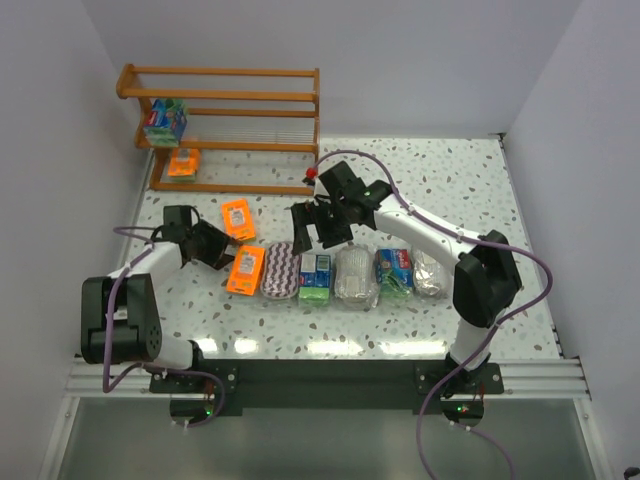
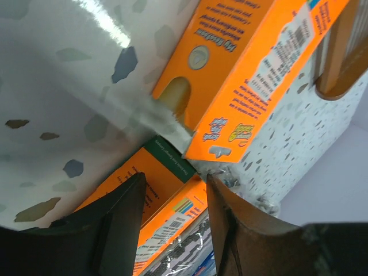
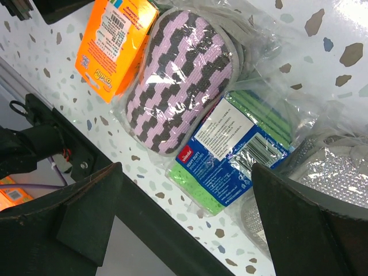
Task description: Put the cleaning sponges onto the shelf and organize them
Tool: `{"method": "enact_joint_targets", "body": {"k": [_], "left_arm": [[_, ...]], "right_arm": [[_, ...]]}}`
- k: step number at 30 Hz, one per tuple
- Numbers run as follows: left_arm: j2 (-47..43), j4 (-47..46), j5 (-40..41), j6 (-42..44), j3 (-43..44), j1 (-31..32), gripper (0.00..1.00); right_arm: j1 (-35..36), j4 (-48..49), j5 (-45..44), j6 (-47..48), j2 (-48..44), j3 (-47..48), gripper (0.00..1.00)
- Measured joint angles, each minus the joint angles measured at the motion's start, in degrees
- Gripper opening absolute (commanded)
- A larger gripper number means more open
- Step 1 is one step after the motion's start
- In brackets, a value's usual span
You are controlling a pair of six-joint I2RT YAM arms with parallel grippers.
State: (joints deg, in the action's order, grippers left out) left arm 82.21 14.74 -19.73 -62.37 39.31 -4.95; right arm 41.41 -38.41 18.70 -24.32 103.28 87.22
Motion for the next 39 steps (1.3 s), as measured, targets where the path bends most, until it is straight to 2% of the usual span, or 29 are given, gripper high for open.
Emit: {"method": "enact_joint_targets", "body": {"k": [12,18,26,30,33,34,37,39], "left_arm": [[1.03,-14.80,0.76,-6.71,-3.91,2.54,0.50],[4.00,-18.97,2.47,-9.01,-4.33,3.26,0.45],[3.93,-20.37,3.61,-9.09,-4.33,2.84,0.33],[1.57,-18.97,4.92,-8.28,-4.35,0.42,0.27],[0.33,-18.25,5.53,-7.02,-4.35,-2.01,0.17],[0.26,-18.08,5.55,-6.49,-4.35,-2.80,0.10],[0.26,-17.59,4.20,-4.83,-4.28,-4.90,0.01],[0.26,-17.55,2.67,-3.48,-4.24,-5.68,0.00]], "right_arm": [[-0.07,0.39,0.00,-0.26,-0.24,-0.98,0.97],[-0.07,0.37,0.00,-0.28,-0.24,-1.03,0.97],[-0.11,0.33,0.00,-0.28,-0.28,-1.18,0.97],[-0.11,0.33,0.00,-0.26,-0.31,-1.46,0.96],[-0.11,0.37,0.02,-0.26,-0.31,-1.49,0.96],[-0.11,0.37,0.02,-0.28,-0.31,-1.49,0.96],[-0.11,0.37,0.04,-0.26,-0.31,-1.49,0.96],[-0.11,0.37,0.04,-0.26,-0.31,-1.49,0.96]]}}
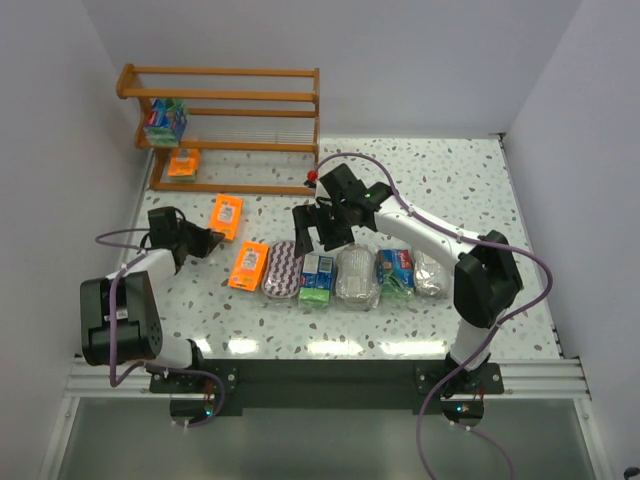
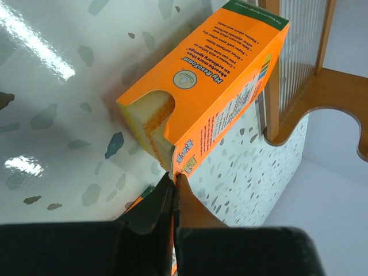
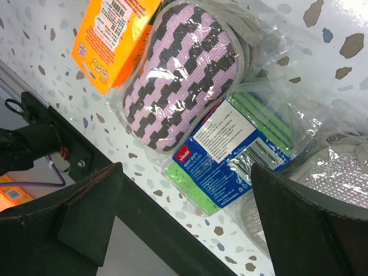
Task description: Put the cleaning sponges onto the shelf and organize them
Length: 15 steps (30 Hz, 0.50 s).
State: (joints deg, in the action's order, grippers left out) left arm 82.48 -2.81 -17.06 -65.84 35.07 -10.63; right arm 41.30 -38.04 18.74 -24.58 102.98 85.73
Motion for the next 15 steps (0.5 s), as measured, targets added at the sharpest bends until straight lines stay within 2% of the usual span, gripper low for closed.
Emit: {"method": "enact_joint_targets", "body": {"k": [6,11,15], "left_arm": [[-2.36,-0.90,-5.27,2.21,-0.22,-0.61,0.00],[-7.48,-5.53,-8.79,0.83,-0.42,-0.61,0.00],[-7.30,-7.96,-9.94,-0.63,0.94,-0.61,0.00]], "right_arm": [[0.00,0.11,-0.02,0.00,-0.07,-0.33,0.96],[-0.02,0.13,-0.02,-0.02,-0.20,-0.81,0.96],[-0.07,0.11,-0.02,0.00,-0.20,-0.81,0.96]]}}
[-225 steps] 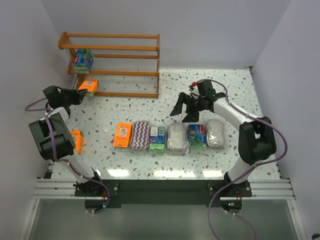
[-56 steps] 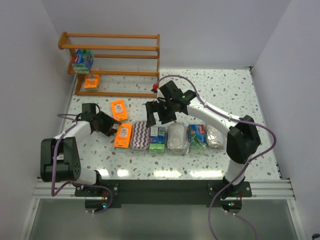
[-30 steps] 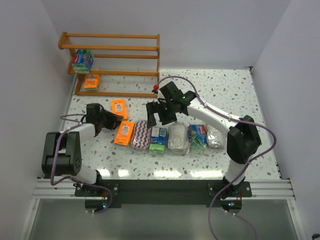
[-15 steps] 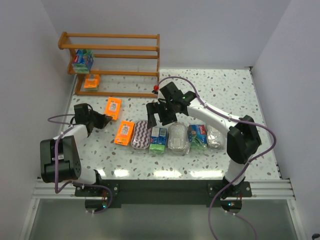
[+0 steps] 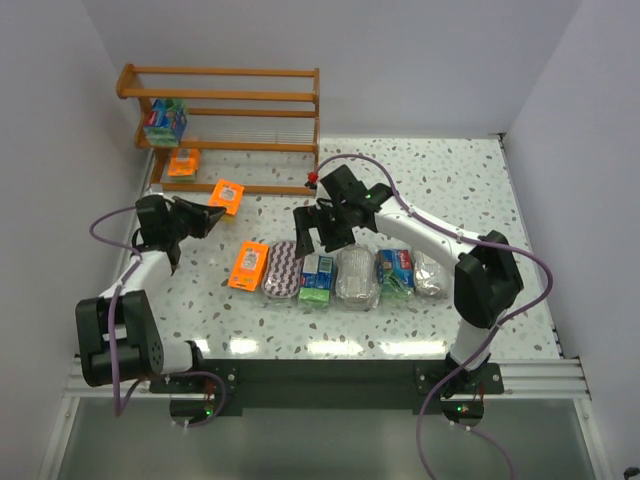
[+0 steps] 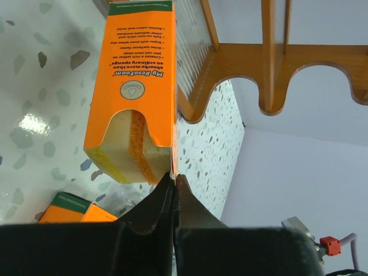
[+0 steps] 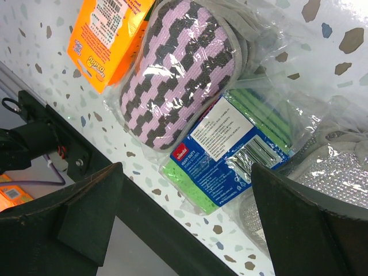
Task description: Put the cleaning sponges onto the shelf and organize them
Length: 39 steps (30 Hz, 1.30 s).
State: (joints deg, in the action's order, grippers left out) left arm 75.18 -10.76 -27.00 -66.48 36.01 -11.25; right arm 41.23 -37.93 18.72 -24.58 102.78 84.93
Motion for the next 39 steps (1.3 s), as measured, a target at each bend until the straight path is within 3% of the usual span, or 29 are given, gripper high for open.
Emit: {"method": "enact_joint_targets", "body": {"k": [22,39], "left_arm": [[25.79,-28.83,-0.96,-11.41,8.72,0.02,0.00],[40.57,-32.57,1.77,-14.10,20.17,1.18,0.00]], "right_arm": [[-0.46,-0.26,-0.44,0.02,-2.25,0.00,0.96],[-0.92,-0.57,-1.75,0.04,-3.19,-0.09,0.96]]}}
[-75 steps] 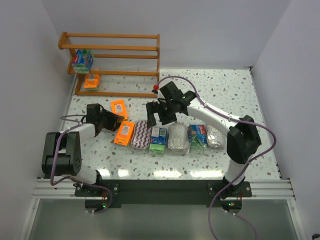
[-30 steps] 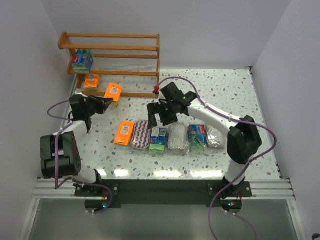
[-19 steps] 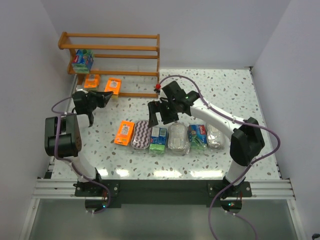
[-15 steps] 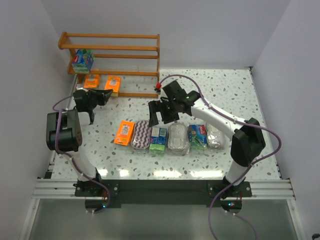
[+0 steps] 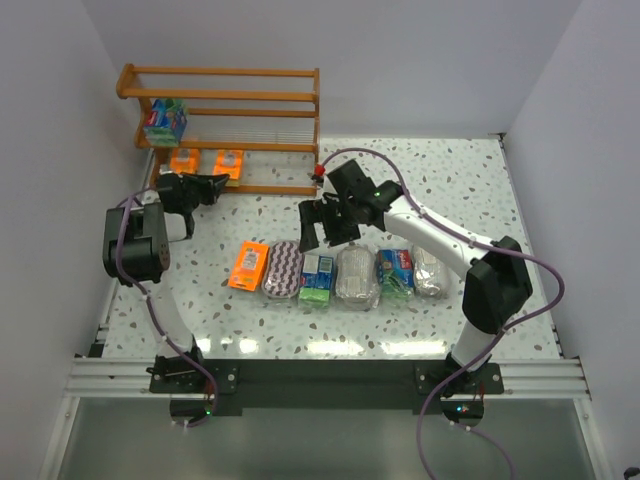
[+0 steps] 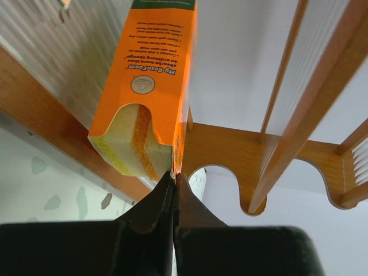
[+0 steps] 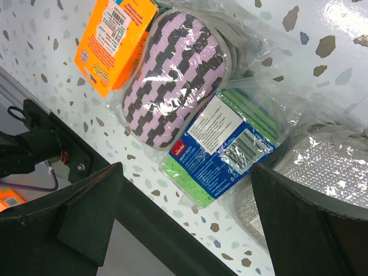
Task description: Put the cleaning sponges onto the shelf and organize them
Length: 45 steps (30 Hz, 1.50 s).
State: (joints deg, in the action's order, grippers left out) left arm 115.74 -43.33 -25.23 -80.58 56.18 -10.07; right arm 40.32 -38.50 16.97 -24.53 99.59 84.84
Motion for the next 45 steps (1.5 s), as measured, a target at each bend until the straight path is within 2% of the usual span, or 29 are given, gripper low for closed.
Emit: {"method": "enact_joint_targets", "body": {"k": [4,5,6,8,9,12,23,26,27,28,33,40,43,45], "left_arm": [[2.08,-0.61,0.15,-1.14,0.24,0.42,0.00],[2.36,-0.79,0.17,-1.42,0.24,0.46,0.03],[2.58,-1.01,0.20,-1.75,0.24,0.46,0.12],[2.69,-1.68,0.26,-2.29,0.24,0.50,0.21],[2.69,-2.10,0.42,-2.56,0.26,0.50,0.28],[2.69,-3.04,0.66,-2.99,0.33,0.55,0.37],[1.73,-4.15,0.81,-2.69,-0.09,0.74,0.51],[-2.84,-0.76,0.35,-0.66,-2.95,0.74,0.60],[-5.22,1.14,0.37,0.48,-3.98,0.72,0.70],[-7.91,3.02,0.39,1.88,-5.11,0.72,0.71],[-20.15,12.26,0.50,8.15,-7.56,0.57,0.73],[-29.77,30.58,0.57,20.15,-9.16,0.33,0.66],[-35.19,38.99,1.33,24.90,-12.50,0.33,0.61],[-38.40,43.98,1.62,27.69,-14.21,0.33,0.50]], "right_arm": [[-0.35,-0.02,-0.02,0.04,-0.02,-0.02,0.96],[-0.42,-0.04,-0.02,0.07,0.00,-0.02,0.96],[-0.52,-0.07,-0.02,0.07,-0.02,-0.02,0.96],[-0.66,-0.07,-0.02,0.09,0.00,-0.02,0.96],[-0.76,-0.04,0.00,0.11,0.00,-0.02,0.96],[-0.98,-0.07,0.00,0.13,-0.02,-0.02,0.96],[-1.14,-0.04,0.00,0.15,-0.04,-0.09,0.96],[-1.25,-0.09,-0.02,0.13,-0.57,-0.90,0.97],[-1.27,-0.13,-0.02,0.13,-0.61,-1.03,0.97],[-1.29,-0.07,-0.02,0.13,-0.63,-1.14,0.97],[-1.38,-0.07,-0.02,0.11,-0.66,-1.49,0.96],[-0.72,-0.13,-0.79,0.52,-0.55,-1.33,0.93],[1.40,-1.38,-2.43,1.31,0.92,1.01,0.92],[3.89,-1.51,-3.08,1.73,3.08,4.00,0.90]]}}
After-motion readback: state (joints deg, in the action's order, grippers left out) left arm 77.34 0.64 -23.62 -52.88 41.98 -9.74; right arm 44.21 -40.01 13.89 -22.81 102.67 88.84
